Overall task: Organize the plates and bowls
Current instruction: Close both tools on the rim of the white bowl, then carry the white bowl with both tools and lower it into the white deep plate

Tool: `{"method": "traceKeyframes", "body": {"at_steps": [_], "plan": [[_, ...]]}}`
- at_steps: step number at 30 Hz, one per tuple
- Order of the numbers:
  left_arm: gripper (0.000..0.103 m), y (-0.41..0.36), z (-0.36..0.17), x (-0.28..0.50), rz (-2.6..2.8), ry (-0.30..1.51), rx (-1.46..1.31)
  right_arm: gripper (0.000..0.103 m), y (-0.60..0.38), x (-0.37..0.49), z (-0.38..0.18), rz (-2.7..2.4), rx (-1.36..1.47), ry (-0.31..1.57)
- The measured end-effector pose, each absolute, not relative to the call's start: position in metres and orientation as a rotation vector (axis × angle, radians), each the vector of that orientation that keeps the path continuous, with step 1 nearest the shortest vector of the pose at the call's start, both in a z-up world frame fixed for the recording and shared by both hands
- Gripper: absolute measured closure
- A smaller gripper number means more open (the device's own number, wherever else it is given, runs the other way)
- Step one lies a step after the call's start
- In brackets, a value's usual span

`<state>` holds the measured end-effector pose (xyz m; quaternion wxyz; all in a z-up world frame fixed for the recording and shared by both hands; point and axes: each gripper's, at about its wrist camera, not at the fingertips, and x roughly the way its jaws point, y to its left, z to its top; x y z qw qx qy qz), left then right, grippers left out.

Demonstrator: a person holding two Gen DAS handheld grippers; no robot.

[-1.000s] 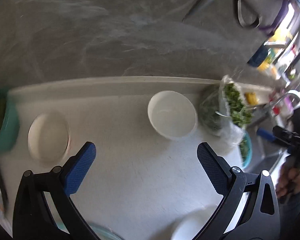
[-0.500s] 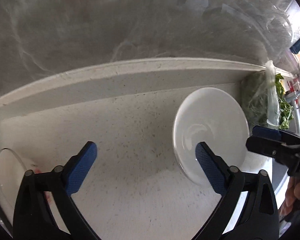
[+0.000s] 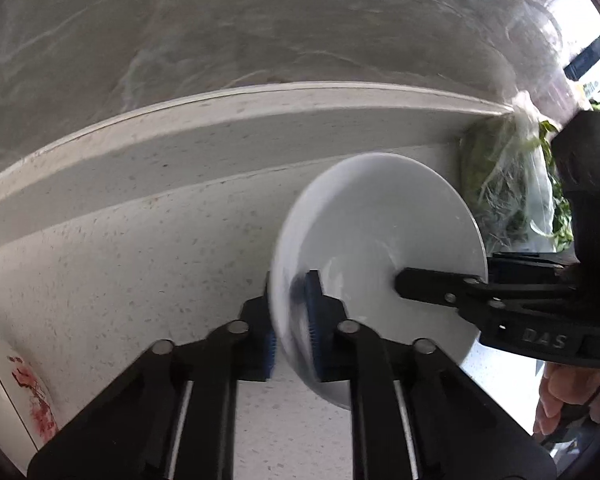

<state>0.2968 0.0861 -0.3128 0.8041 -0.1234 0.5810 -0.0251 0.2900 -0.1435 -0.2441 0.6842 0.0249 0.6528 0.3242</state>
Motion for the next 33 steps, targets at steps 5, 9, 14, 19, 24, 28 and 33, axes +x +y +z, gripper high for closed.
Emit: {"method": "traceKeyframes", "body": {"at_steps": [5,9,14,19,24,28,33], "plan": [[0.094,0.098,-0.318,0.296,-0.068,1.247,-0.299,0.088,-0.142,0.291,-0.247,0.729,0.080,1.456],[0.094,0.099,-0.319,0.295,-0.060,1.256,-0.292,0.089,-0.143,0.291,-0.247,0.725,0.078,1.453],[0.094,0.073,-0.322,0.291,-0.061,1.267,-0.307,0.089,-0.151,0.291,-0.245,0.733,0.088,1.464],[0.094,0.070,-0.315,0.290,-0.060,1.270,-0.320,0.088,-0.155,0.290,-0.242,0.744,0.117,1.478],[0.094,0.070,-0.302,0.277,-0.066,1.262,-0.340,0.087,-0.157,0.281,-0.227,0.776,0.136,1.477],[0.094,0.069,-0.288,0.263,-0.081,1.246,-0.357,0.085,-0.161,0.267,-0.210,0.813,0.139,1.468],[0.094,0.057,-0.253,0.233,-0.099,1.215,-0.364,0.084,-0.172,0.242,-0.183,0.865,0.152,1.444]]}}
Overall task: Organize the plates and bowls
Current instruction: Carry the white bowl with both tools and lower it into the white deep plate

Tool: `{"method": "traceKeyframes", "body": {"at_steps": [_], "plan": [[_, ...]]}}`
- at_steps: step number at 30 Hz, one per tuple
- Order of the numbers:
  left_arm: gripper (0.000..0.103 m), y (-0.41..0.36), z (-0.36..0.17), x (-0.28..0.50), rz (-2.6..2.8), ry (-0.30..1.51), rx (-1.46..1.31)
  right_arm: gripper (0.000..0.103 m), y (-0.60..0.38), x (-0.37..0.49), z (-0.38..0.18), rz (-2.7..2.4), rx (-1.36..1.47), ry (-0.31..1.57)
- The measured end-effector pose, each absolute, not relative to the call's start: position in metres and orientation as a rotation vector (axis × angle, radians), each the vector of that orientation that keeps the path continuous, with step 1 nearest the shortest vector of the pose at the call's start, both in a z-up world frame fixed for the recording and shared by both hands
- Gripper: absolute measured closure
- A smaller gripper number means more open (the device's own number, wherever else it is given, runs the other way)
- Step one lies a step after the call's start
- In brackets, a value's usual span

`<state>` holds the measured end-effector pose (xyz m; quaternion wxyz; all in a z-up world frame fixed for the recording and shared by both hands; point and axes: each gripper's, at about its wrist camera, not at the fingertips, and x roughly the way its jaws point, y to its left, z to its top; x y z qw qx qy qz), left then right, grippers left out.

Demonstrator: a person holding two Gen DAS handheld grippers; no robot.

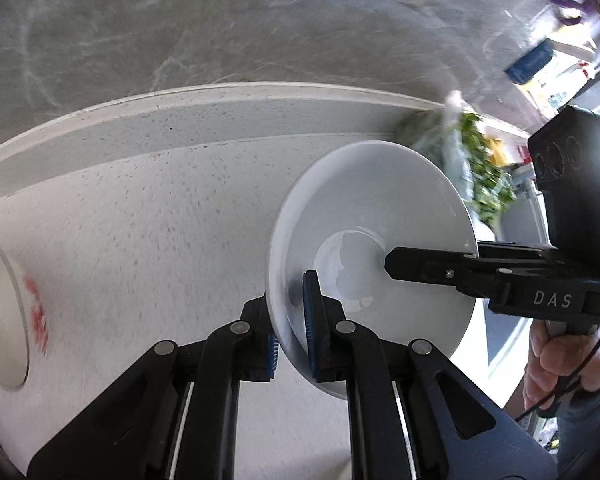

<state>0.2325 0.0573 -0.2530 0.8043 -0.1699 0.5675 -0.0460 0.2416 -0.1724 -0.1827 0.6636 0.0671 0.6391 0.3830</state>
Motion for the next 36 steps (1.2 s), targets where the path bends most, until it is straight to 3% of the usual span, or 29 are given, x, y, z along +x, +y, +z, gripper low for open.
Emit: {"method": "traceKeyframes", "body": {"at_steps": [9,15,23,36], "plan": [[0.094,0.013,-0.200,0.160,-0.113,1.188,-0.388,0.081,-0.200,0.180,-0.141,0.941,0.162,1.427],[0.094,-0.018,-0.192,0.107,-0.131,1.207,-0.423,0.079,-0.219,0.143,-0.131,0.973,0.172,1.439],[0.094,-0.042,-0.196,0.058,-0.126,1.232,-0.423,0.079,-0.243,0.102,-0.145,0.992,0.171,1.502],[0.094,-0.077,-0.251,-0.006,-0.103,1.308,-0.442,0.080,-0.275,0.057,-0.193,0.950,0.164,1.581]]}}
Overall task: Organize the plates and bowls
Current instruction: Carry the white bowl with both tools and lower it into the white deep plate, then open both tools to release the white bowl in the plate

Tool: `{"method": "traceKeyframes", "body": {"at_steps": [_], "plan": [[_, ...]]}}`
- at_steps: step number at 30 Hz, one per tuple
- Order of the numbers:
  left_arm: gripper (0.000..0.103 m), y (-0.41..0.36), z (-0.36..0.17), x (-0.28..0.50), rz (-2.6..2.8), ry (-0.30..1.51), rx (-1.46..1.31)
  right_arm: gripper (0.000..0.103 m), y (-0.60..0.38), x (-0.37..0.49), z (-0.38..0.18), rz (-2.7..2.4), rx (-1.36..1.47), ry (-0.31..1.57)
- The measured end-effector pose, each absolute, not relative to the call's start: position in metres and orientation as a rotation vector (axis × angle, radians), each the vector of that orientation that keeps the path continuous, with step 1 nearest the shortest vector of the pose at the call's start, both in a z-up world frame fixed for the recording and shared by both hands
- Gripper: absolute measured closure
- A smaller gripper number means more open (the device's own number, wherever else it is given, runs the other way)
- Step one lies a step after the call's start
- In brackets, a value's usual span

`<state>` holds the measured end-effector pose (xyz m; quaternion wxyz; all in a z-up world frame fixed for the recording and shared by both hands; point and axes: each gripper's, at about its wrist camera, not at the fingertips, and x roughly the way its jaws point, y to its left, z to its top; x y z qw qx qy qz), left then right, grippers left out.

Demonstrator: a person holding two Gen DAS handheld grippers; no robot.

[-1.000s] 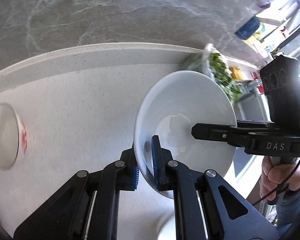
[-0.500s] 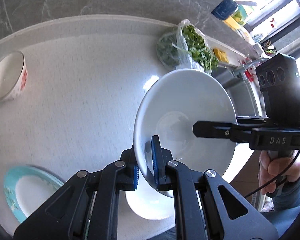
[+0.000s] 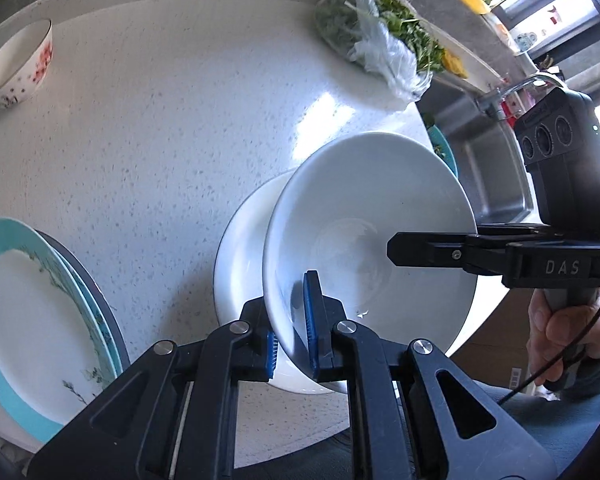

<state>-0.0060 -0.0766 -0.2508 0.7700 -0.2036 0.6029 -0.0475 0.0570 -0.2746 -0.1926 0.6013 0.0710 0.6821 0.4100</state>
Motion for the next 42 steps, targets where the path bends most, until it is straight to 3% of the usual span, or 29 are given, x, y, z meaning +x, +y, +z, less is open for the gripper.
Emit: {"method": "traceKeyframes", "body": {"at_steps": [15,30,42], "plan": [[0.090,-0.079,-0.292,-0.004,-0.058,1.355,-0.425,0.083,-0.264,0.047,-0.216,0.906,0.066,1.586],[0.089,-0.078,-0.292,0.004,-0.030,1.333,-0.407,0.082,-0.223,0.016,-0.210,0.833,-0.448,1.331],[0.089,-0.078,-0.290,0.001,-0.012,1.303,-0.412,0.058,-0.232,0.017,-0.204,0.839,-0.311,1.380]]}}
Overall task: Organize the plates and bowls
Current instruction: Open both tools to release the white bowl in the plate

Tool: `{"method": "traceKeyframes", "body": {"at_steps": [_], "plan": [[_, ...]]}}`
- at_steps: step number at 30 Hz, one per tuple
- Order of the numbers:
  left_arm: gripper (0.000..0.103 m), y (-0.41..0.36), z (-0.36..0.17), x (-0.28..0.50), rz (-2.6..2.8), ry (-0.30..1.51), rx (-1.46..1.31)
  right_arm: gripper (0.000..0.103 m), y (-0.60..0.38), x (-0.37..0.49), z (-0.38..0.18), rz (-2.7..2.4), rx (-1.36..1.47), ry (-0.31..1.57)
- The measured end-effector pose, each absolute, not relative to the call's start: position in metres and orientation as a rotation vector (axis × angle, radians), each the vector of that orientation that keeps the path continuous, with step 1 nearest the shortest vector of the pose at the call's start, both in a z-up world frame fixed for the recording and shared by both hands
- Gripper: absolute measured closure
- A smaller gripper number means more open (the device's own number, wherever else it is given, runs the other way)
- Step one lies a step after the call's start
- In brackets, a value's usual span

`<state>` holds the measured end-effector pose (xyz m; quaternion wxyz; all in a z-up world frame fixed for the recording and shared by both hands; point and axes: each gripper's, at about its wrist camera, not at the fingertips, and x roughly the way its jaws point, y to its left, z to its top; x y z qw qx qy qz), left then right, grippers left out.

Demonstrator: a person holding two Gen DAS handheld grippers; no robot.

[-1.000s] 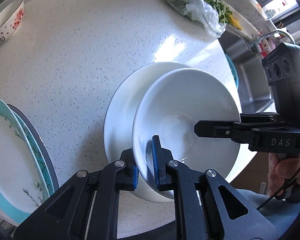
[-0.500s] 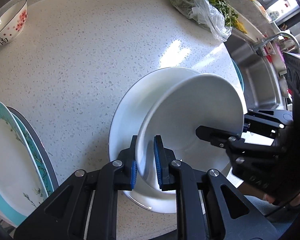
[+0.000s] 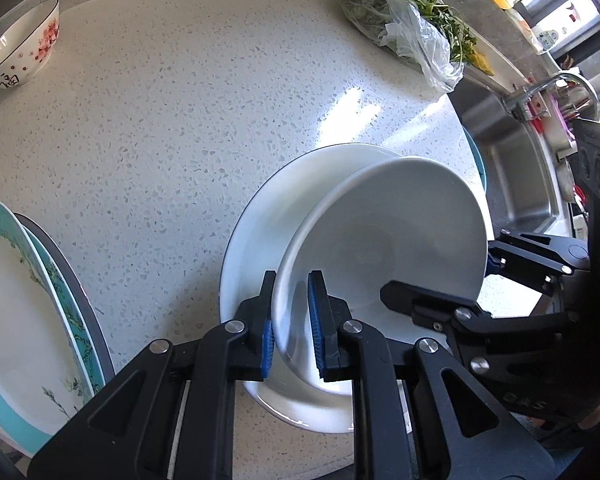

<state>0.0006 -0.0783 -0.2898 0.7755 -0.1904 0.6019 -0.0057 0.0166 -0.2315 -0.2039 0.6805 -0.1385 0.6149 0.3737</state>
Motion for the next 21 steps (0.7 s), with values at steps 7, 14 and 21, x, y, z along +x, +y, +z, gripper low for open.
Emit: {"method": "traceKeyframes", "body": {"at_steps": [7,14,21], "plan": [[0.089,-0.078,-0.290,0.000,-0.007,1.290,-0.436,0.054,-0.243,0.019,-0.192,0.821,-0.238,1.381],[0.083,-0.081,-0.291,-0.001,-0.027,1.277,-0.467,0.045,-0.246,0.014,-0.188,0.825,-0.263,1.326],[0.028,-0.079,-0.265,-0.009,-0.063,1.182,-0.500,0.039,-0.267,0.025,-0.168,0.844,-0.167,1.342]]}}
